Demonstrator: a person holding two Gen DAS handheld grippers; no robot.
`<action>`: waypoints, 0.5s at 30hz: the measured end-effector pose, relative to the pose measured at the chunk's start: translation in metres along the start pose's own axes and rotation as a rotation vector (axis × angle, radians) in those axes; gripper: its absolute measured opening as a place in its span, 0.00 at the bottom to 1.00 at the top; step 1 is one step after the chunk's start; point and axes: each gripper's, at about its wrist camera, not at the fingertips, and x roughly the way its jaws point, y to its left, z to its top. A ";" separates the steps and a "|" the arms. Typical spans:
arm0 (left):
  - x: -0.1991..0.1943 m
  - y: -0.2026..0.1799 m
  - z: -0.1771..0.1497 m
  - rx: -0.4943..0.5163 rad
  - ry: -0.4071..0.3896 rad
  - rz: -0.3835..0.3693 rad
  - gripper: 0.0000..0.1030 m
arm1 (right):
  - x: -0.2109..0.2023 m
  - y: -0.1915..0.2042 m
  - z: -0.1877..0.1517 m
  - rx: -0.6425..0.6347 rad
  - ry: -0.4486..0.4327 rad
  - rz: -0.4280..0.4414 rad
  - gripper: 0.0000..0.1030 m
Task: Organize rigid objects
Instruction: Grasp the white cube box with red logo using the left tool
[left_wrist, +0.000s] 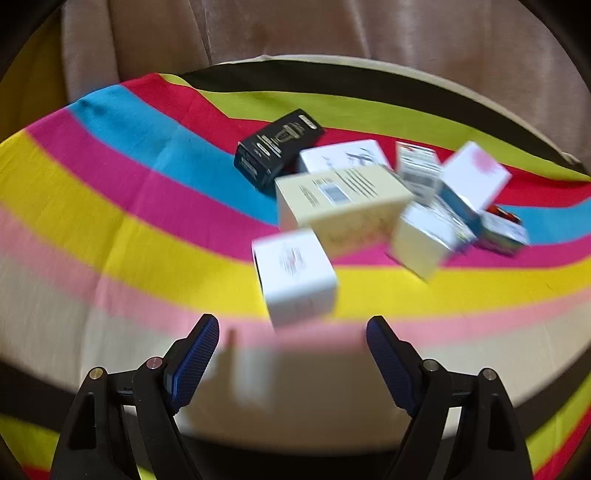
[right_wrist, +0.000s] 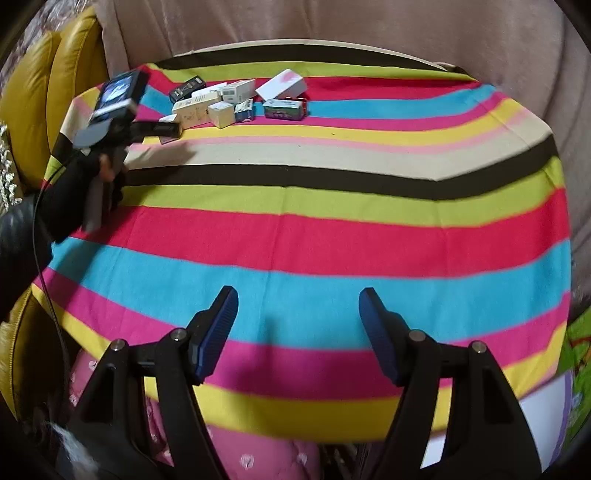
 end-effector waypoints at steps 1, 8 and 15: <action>0.004 0.001 0.002 0.003 0.006 0.004 0.81 | 0.006 0.002 0.005 -0.009 0.004 0.001 0.71; -0.002 0.019 -0.015 -0.020 0.025 -0.077 0.42 | 0.075 0.000 0.064 -0.032 0.040 0.048 0.71; -0.054 0.047 -0.087 0.027 0.012 -0.165 0.43 | 0.176 -0.010 0.153 -0.115 0.057 0.100 0.71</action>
